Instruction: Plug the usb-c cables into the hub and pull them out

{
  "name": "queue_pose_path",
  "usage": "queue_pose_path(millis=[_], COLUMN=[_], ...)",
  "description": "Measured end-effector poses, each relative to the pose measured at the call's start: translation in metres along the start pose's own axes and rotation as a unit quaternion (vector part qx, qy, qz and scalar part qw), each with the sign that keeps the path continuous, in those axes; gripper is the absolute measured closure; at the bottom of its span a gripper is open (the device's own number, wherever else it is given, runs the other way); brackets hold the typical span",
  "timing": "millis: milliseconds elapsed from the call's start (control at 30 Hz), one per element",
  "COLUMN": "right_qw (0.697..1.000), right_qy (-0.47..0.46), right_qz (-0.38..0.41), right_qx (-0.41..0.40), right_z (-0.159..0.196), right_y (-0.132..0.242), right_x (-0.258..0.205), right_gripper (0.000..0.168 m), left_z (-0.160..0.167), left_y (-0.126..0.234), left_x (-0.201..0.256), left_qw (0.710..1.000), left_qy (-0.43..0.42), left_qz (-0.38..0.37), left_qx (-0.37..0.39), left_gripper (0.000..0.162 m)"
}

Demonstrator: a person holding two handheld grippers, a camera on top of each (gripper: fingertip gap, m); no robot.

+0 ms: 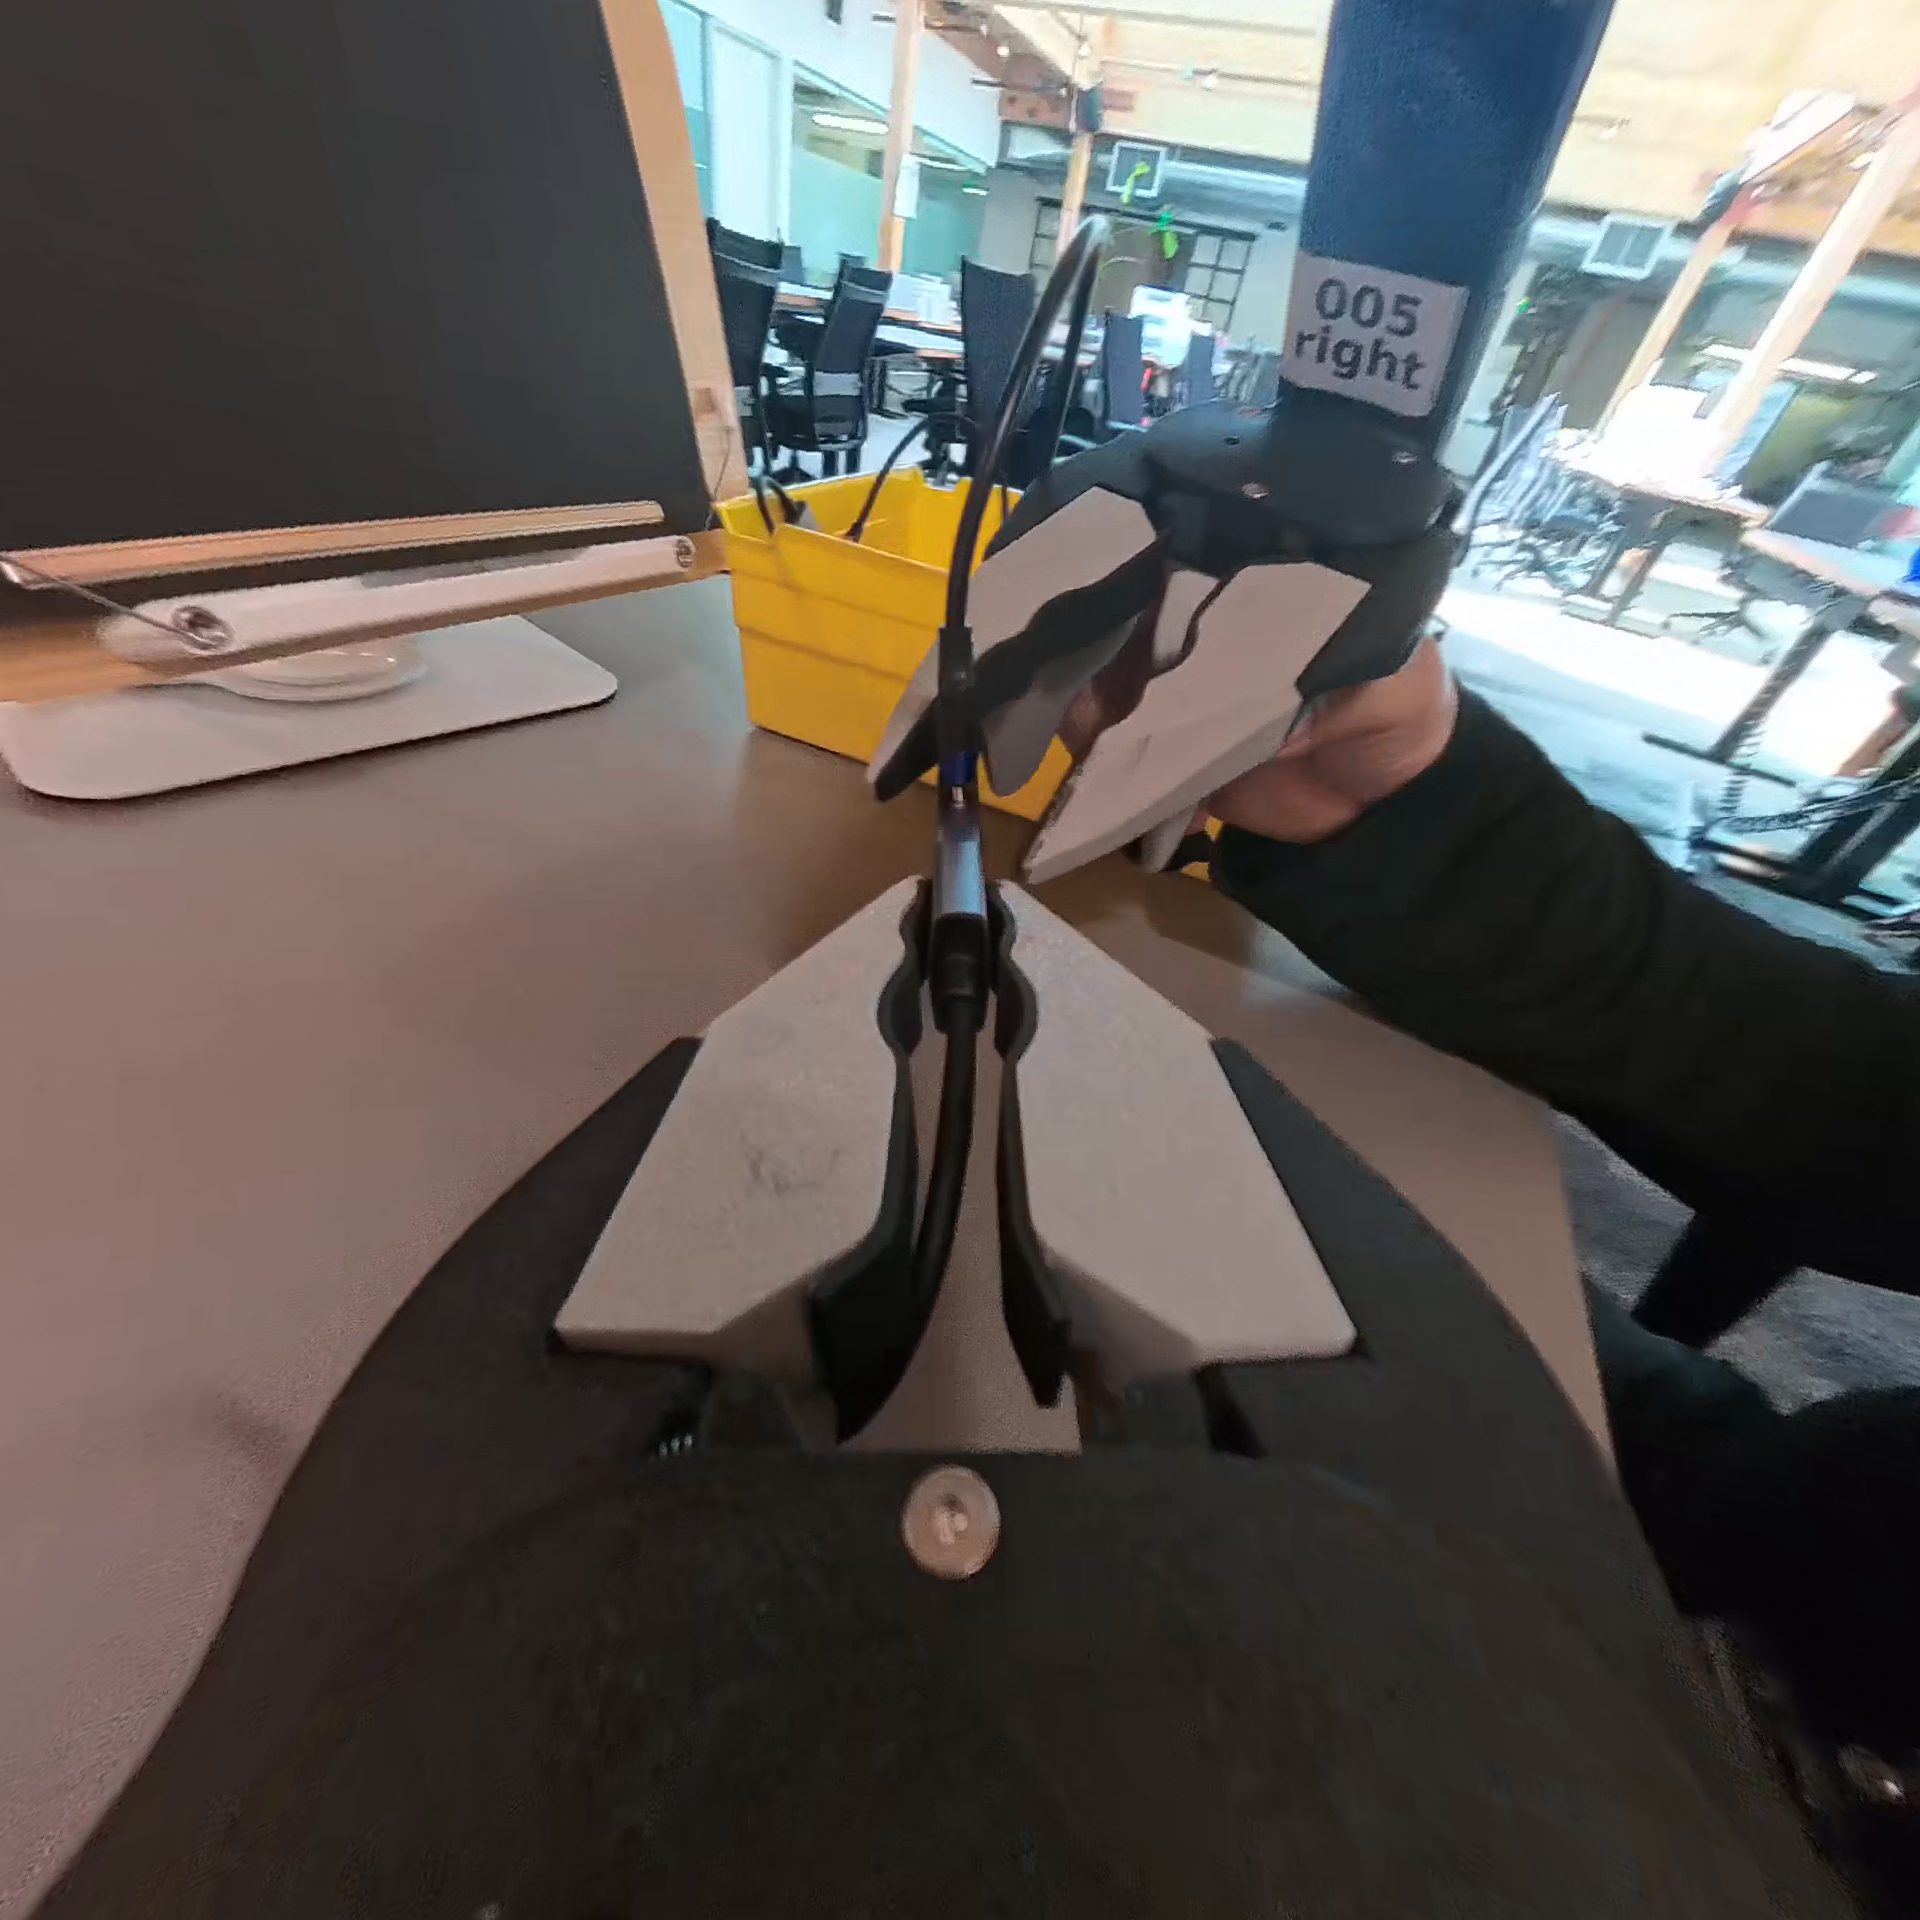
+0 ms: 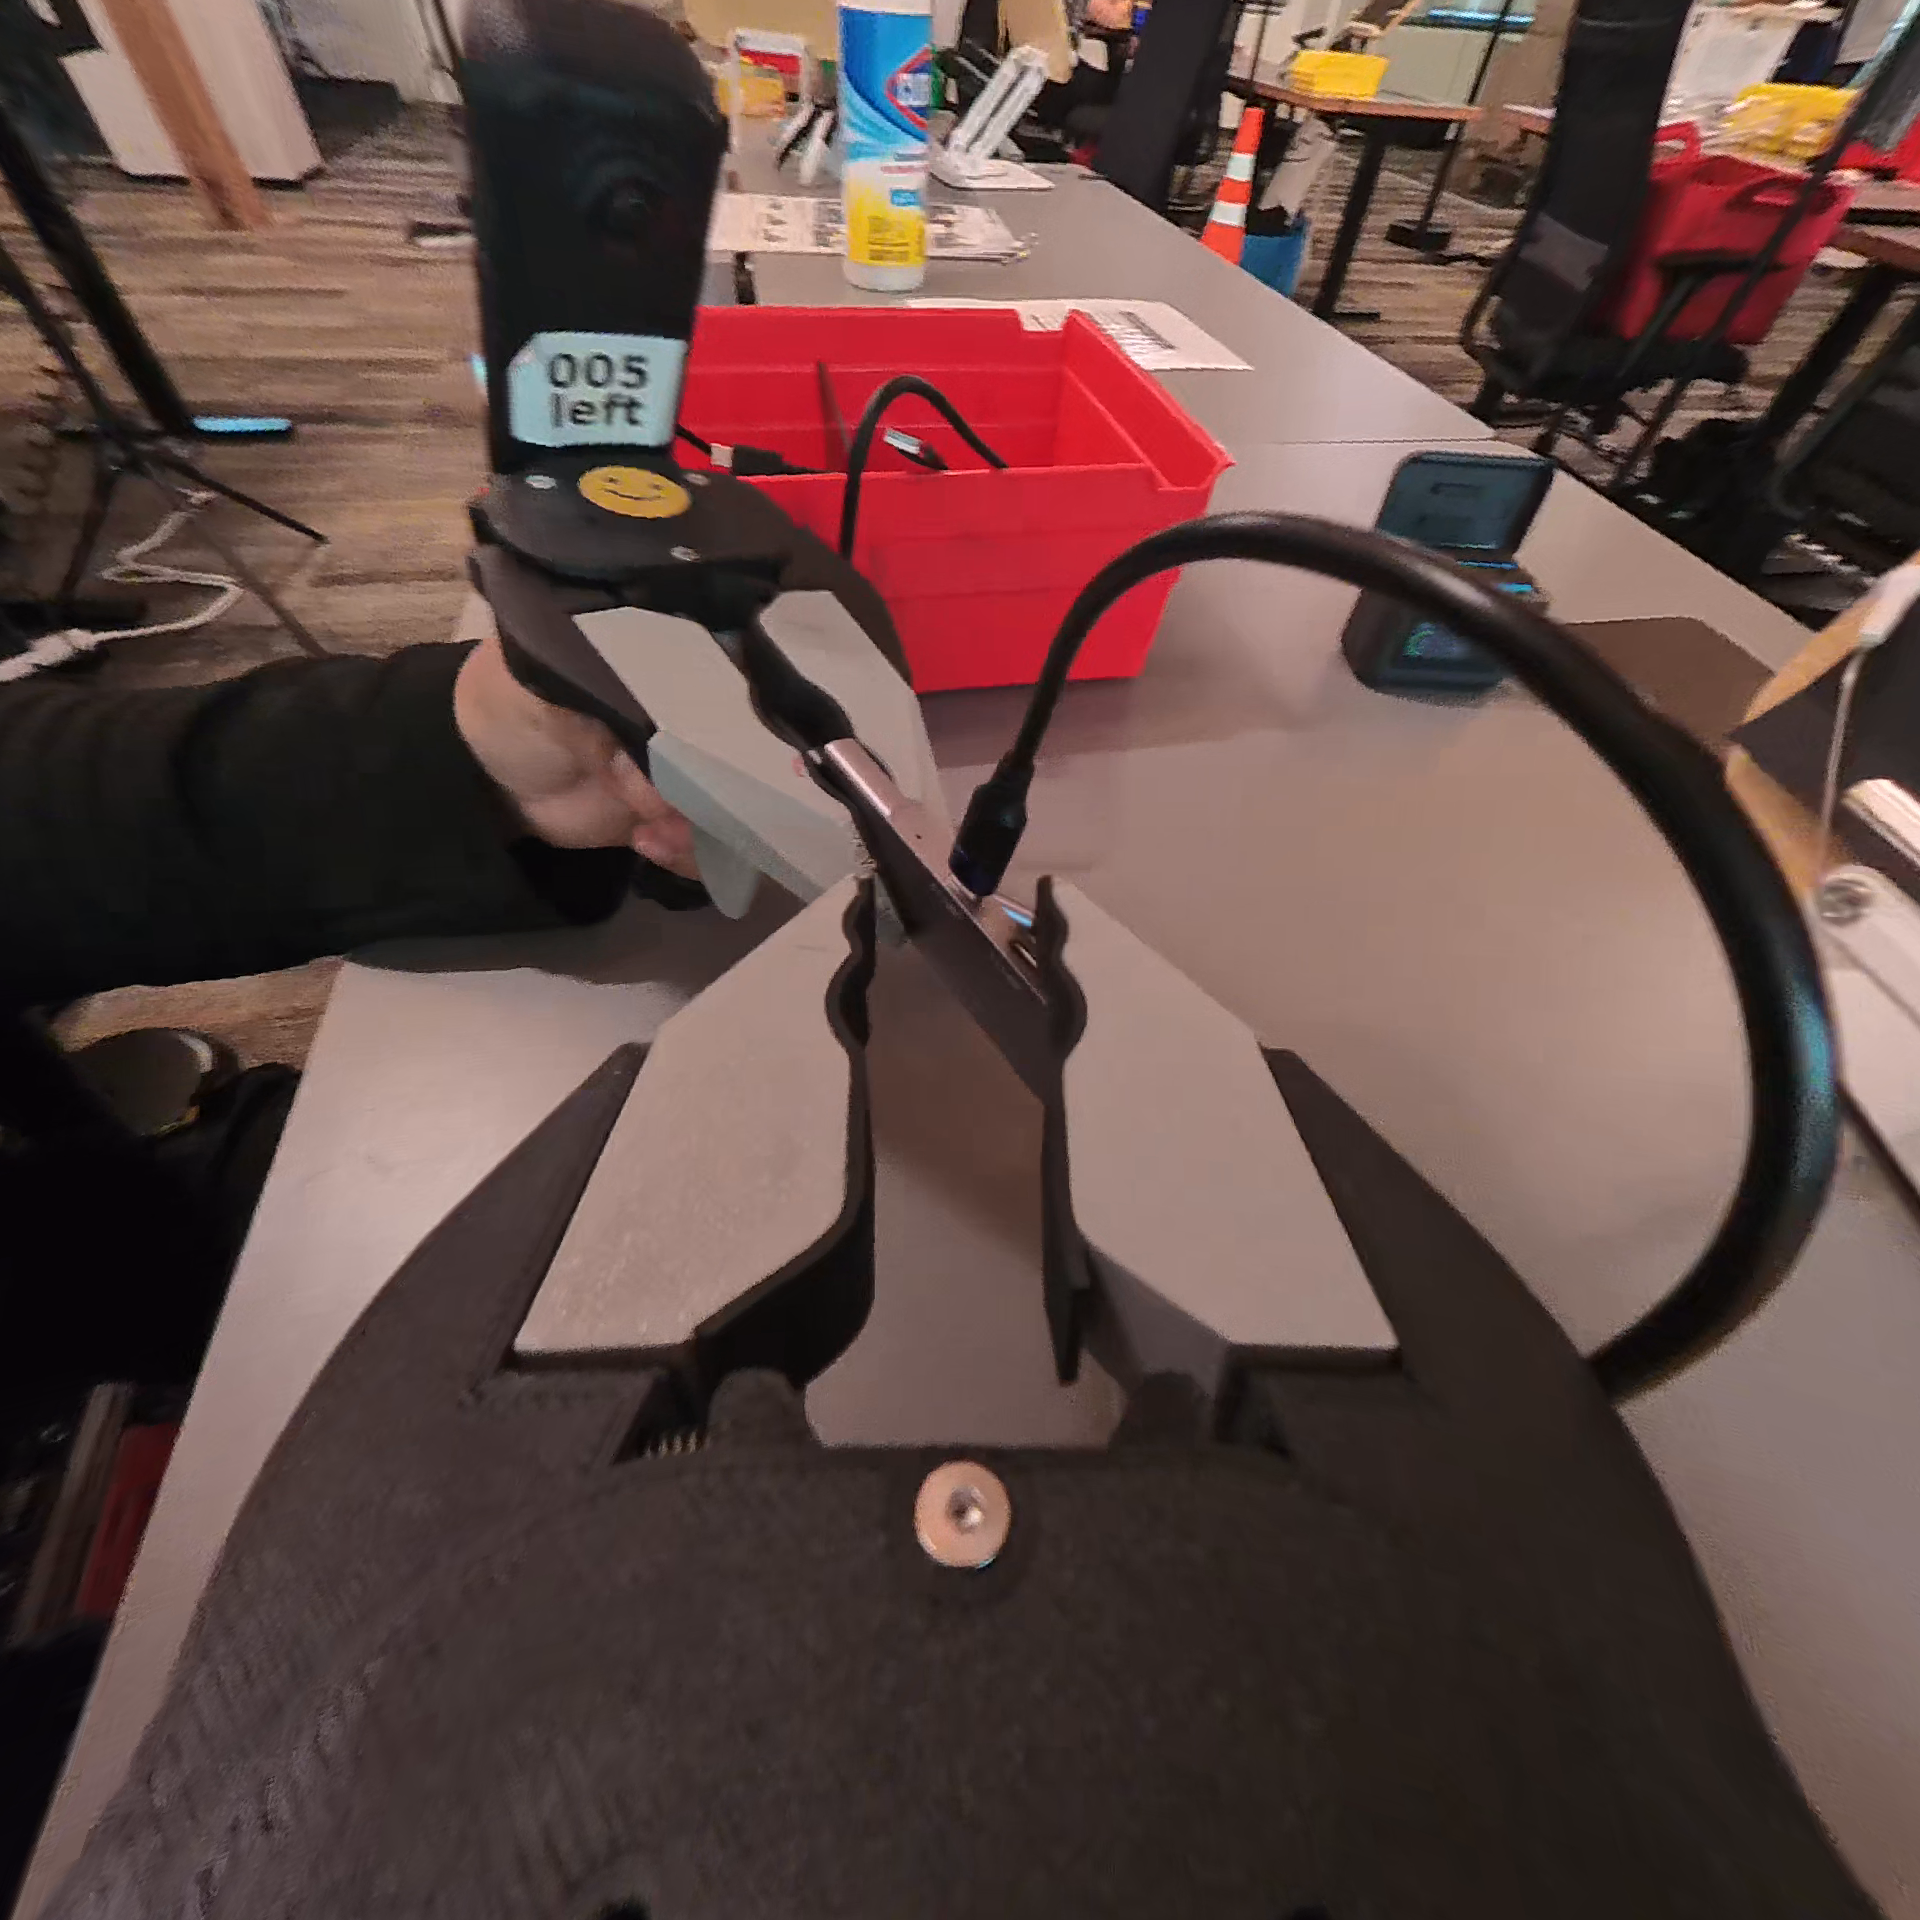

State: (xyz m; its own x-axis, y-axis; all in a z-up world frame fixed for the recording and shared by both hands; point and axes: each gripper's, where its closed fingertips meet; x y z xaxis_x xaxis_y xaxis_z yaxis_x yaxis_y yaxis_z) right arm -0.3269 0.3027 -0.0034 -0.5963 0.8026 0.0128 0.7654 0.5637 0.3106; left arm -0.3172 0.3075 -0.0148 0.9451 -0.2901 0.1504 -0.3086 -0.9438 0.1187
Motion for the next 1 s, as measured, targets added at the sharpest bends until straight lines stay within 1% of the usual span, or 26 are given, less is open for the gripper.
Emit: queue_pose_path(millis=[100,267,333,433,467,600,667,733,867,1000], right_qw=[1.000,0.999,0.998,0.999,0.999,0.999,0.999,0.999,0.995,0.993], right_qy=[-0.015,-0.022,-0.028,-0.017,-0.013,-0.018,-0.021,-0.045,-0.085,-0.103], right_qz=[-0.022,0.004,0.016,0.021,0.030,0.029,0.024,0.013,-0.003,-0.007], right_qx=[0.016,0.039,0.051,0.046,0.041,0.029,0.025,0.026,0.048,0.051], right_z=[-0.004,-0.010,-0.014,-0.013,-0.012,-0.006,-0.004,-0.003,-0.006,-0.004], right_y=[0.006,0.016,0.017,0.015,0.015,0.012,0.012,0.013,0.013,0.012], right_x=[-0.005,0.005,0.009,0.008,0.010,0.011,0.010,0.010,0.010,0.011], right_gripper=[0.136,0.138,0.143,0.163,0.166,0.166,0.166,0.166,0.166,0.166], left_z=[-0.003,0.003,0.007,0.013,0.013,0.018,0.019,0.019,0.016,0.017], left_y=[0.001,-0.002,-0.005,-0.008,-0.009,-0.011,-0.011,-0.011,-0.011,-0.011], left_x=[0.001,-0.005,-0.002,-0.004,-0.004,-0.005,-0.007,-0.008,-0.005,-0.005], left_qw=[1.000,0.998,0.997,0.994,0.994,0.993,0.990,0.988,0.995,0.996], left_qy=[0.003,-0.049,-0.070,-0.091,-0.092,-0.093,-0.110,-0.118,-0.073,-0.060], left_qz=[0.006,-0.037,-0.040,-0.056,-0.056,-0.057,-0.069,-0.080,-0.058,-0.055], left_qx=[0.009,-0.004,-0.015,-0.030,-0.032,-0.046,-0.052,-0.053,-0.042,-0.044], left_gripper=[0.156,0.156,0.155,0.155,0.155,0.155,0.155,0.155,0.156,0.156])
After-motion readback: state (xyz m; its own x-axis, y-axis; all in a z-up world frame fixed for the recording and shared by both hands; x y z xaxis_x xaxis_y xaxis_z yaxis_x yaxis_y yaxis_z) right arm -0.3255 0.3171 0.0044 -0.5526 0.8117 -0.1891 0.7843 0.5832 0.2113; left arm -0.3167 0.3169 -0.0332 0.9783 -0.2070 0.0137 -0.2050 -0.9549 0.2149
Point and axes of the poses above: each gripper's, where its closed fingertips meet, y back along the fingers, z out of its underside, x = y × z across the jaws, and after that the axes turned 7 degrees about -z, right-handed
